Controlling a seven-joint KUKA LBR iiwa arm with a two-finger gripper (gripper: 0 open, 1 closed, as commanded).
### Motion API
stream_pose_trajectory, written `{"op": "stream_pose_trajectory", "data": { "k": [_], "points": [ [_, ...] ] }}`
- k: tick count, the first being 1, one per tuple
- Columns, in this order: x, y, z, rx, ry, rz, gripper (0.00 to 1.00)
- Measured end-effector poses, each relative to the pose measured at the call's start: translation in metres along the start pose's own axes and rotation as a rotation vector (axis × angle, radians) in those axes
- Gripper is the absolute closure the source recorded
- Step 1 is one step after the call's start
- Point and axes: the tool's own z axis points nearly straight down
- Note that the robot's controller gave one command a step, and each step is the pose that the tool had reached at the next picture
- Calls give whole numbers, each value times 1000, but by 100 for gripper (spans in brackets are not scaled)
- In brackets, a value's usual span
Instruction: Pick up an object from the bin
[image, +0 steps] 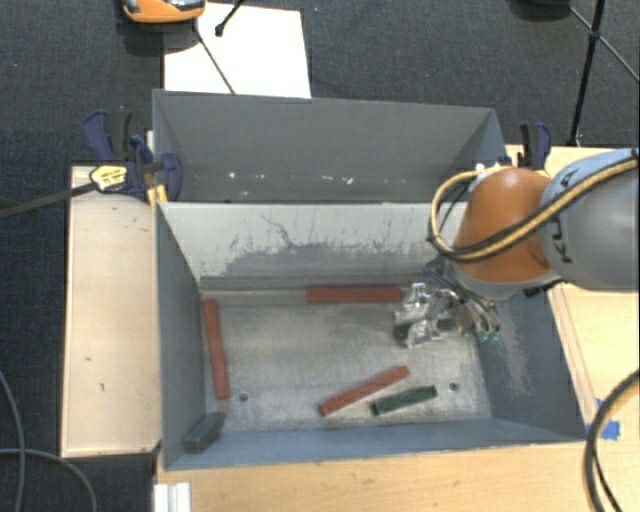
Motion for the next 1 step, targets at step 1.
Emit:
{"op": "stream_pose_trajectory", "data": {
  "k": [1],
  "points": [
    [0,0,0,0,0,-1,100]
  ]
}}
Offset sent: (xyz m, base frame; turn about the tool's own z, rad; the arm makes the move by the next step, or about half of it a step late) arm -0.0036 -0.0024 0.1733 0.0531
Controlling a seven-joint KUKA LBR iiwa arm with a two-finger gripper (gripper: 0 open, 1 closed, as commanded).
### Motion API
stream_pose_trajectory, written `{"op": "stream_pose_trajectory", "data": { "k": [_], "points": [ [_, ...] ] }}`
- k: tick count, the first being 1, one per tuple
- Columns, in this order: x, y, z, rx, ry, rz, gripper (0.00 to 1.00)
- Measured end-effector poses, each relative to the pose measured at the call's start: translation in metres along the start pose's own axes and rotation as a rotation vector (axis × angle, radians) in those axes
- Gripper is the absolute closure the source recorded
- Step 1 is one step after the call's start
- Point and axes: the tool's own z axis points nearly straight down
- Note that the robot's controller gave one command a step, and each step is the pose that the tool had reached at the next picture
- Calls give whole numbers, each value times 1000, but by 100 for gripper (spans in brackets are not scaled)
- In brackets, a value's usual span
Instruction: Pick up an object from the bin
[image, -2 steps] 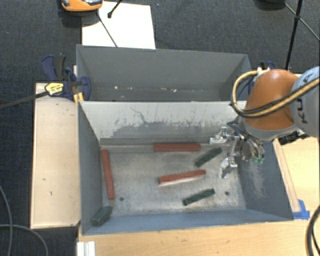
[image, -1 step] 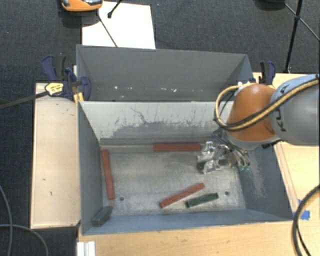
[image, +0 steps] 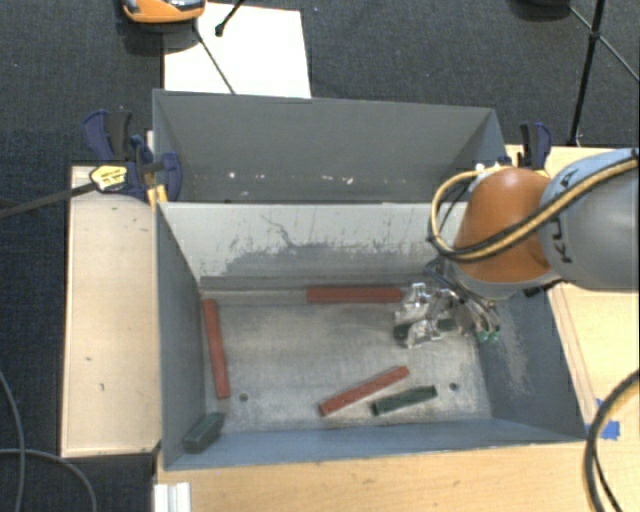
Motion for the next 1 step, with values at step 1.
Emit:
{"op": "stream_pose_trajectory", "data": {
  "k": [1],
  "points": [
    [-1,-3,-179,0,5,51,100]
  ]
}}
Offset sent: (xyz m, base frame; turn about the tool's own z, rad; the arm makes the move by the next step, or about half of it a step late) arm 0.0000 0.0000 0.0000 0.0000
